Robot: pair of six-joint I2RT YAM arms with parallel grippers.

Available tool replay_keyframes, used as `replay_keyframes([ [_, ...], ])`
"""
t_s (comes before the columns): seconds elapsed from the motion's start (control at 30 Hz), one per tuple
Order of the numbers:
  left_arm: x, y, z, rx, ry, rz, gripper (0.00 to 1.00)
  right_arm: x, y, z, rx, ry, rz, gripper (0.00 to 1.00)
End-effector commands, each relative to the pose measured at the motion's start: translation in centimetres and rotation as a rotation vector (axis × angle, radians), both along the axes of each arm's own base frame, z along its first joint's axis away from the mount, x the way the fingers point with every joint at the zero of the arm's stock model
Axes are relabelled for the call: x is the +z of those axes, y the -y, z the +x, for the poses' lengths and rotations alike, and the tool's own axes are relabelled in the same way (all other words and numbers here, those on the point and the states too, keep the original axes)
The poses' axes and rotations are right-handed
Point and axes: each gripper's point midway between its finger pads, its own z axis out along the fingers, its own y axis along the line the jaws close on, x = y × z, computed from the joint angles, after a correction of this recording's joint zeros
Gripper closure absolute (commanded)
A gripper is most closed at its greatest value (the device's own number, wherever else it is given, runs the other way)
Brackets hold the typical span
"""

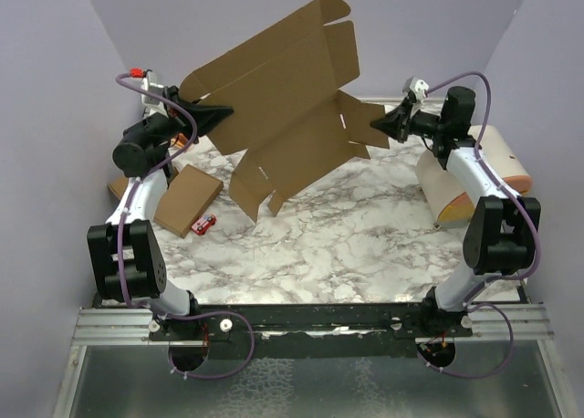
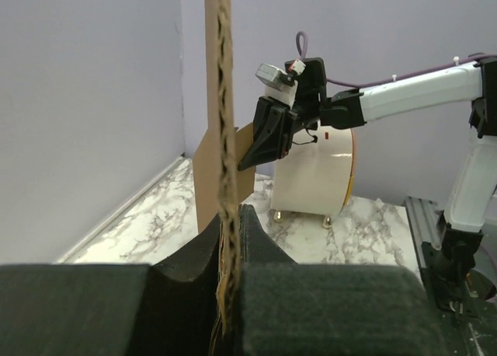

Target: Fold the paper box

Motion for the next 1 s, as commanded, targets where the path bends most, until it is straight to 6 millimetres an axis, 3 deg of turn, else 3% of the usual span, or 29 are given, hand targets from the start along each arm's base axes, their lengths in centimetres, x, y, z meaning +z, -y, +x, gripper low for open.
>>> replay_keyframes([
  [0.0,1.0,0.2,-0.4,0.037,0.137,0.003,1.0,1.9,0.2,1.6,-0.041,0.018,0.026,0.97],
  [0.13,0.5,0.2,0.6,0.05,0.063,-0.018,1.0,2.0,0.2,1.9,-0.055,-0.008,0.05,0.97],
  [0.27,-0.7,1.7,0.7,0.006,-0.017,0.001,1.0,1.7,-0.4,2.1,-0.057,-0.041,0.075,0.98],
  [0.47,-4.0,4.1,0.3,-0.033,-0.163,0.046,1.0,-0.6,-0.9,1.7,-0.057,-0.079,0.069,0.98],
  [0.57,-5.8,4.1,0.8,0.003,-0.206,0.08,1.0,-1.8,-0.8,1.5,-0.062,-0.096,0.057,0.98],
  [0.7,-9.0,3.6,2.9,0.105,-0.292,0.164,1.0,-2.8,-0.9,1.5,-0.065,-0.131,0.065,0.98],
  [0.97,-10.1,3.4,4.6,0.135,-0.32,0.161,1.0,-5.2,-1.0,3.2,-0.086,-0.234,0.061,0.94],
])
